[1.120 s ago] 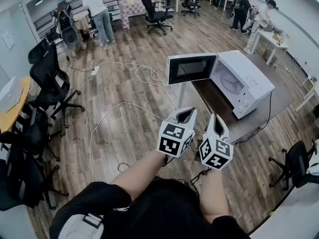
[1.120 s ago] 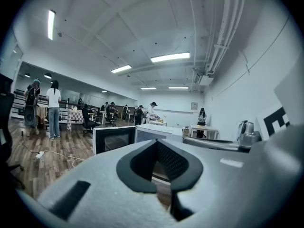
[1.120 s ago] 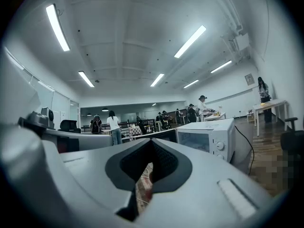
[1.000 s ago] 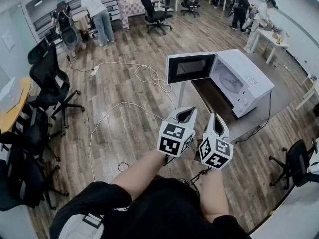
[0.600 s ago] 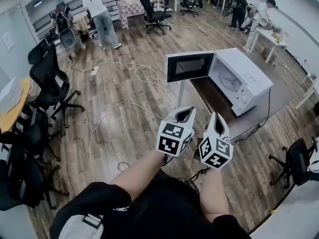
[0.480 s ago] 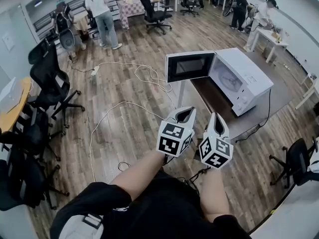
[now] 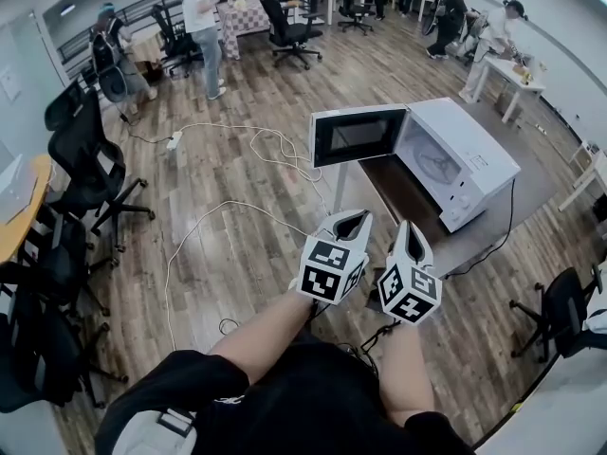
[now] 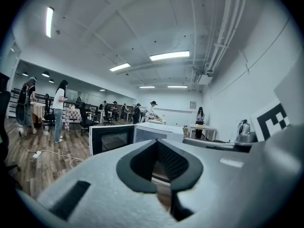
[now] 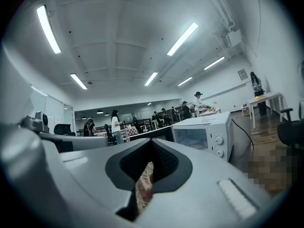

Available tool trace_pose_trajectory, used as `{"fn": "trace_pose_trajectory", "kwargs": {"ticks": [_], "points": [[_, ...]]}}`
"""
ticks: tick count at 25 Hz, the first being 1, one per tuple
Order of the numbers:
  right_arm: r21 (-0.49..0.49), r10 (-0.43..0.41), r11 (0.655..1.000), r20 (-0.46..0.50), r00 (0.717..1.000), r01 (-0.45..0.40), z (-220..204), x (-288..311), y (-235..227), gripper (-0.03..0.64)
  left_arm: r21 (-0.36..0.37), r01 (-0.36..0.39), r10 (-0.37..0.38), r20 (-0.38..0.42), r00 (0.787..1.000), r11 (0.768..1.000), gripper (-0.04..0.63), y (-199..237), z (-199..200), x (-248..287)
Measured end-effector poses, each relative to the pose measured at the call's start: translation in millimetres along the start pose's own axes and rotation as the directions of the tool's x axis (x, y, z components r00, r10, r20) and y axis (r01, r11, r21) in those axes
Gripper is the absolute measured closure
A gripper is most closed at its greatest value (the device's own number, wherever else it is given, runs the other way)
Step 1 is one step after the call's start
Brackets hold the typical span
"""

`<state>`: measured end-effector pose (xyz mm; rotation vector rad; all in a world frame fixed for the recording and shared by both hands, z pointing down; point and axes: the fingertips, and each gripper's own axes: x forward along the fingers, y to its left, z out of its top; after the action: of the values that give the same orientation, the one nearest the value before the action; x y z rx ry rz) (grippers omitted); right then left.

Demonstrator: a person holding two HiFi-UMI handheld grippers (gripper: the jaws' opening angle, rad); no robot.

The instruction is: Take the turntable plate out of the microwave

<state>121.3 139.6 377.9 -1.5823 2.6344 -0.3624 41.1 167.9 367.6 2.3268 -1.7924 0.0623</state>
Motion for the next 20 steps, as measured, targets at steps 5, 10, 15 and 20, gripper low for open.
{"fn": "trace_pose_trajectory", "kwargs": {"ticks": [5,10,15,20], "points": [[-0.006,-0.019,1.0,-0.021,1.0,0.019,-5,33,-10,0.607,-0.032,0.023,-0.023,-0.005,1.0,0.999,0.588,16,0,33],[0.007,-0.043,0.999,-0.03,0.999,0.044,-1,72,-22,0.607,-0.031,0.07,-0.07,-0.012,0.997,0.997,0.587,31,8,74],[0.023,-0.068,0.997,-0.04,0.997,0.069,6,118,-32,0.607,-0.027,0.096,-0.097,-0.032,0.995,0.995,0.588,54,20,117],[0.022,-0.096,0.995,-0.046,0.994,0.097,17,164,-30,0.607,-0.035,0.12,-0.121,-0.045,0.992,0.992,0.587,85,35,153]]}}
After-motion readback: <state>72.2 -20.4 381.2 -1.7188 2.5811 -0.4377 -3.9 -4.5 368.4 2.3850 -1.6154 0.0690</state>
